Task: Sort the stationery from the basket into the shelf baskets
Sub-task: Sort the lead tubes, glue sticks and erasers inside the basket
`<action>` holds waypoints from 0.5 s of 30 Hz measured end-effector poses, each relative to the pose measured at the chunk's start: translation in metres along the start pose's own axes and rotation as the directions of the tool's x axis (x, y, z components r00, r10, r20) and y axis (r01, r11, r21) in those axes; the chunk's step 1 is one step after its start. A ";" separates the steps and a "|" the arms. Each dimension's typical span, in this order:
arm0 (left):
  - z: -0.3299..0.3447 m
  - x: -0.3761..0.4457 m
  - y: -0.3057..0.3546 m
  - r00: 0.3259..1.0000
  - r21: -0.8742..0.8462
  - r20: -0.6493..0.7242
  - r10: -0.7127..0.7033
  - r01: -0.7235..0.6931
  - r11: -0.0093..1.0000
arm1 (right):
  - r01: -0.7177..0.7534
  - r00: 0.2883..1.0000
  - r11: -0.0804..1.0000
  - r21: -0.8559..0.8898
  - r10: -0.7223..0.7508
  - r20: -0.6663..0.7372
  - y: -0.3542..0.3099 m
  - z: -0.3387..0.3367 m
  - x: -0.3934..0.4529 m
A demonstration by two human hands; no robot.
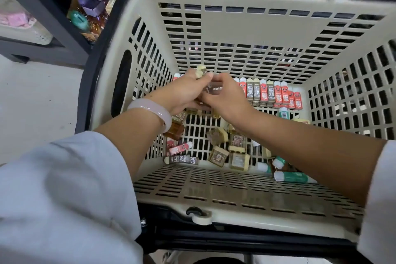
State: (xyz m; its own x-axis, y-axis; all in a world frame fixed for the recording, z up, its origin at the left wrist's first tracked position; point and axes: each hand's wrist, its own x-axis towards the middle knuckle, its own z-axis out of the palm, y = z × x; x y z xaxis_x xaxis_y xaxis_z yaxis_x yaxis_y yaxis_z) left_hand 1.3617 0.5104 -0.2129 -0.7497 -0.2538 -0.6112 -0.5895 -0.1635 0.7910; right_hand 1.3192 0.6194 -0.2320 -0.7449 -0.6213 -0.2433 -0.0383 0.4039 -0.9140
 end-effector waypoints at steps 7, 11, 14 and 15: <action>-0.016 0.012 -0.001 0.939 0.079 -0.341 0.045 -0.019 0.997 | 0.283 0.948 0.895 -0.344 -0.207 0.241 0.011 0.011 -0.009; -0.016 0.012 -0.002 0.948 0.092 -0.314 0.048 -0.020 0.996 | 0.515 0.724 0.651 -0.557 0.018 0.690 0.033 0.037 -0.022; -0.015 0.012 -0.002 0.951 0.099 -0.305 0.053 -0.024 0.995 | 0.562 0.713 0.585 -0.584 0.014 0.701 0.041 0.052 -0.028; -0.015 0.012 -0.002 0.952 0.106 -0.300 0.052 -0.021 0.994 | 0.560 0.714 0.580 -0.592 0.024 0.700 0.042 0.056 -0.030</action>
State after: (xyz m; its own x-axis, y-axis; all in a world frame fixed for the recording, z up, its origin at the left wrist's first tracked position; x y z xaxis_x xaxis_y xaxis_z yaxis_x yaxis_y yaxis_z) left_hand 1.3586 0.4935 -0.2210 -0.6545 -0.5364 -0.5329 -0.6022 -0.0564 0.7963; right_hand 1.3769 0.6174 -0.2817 -0.0663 -0.9036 -0.4232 -0.8337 0.2832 -0.4741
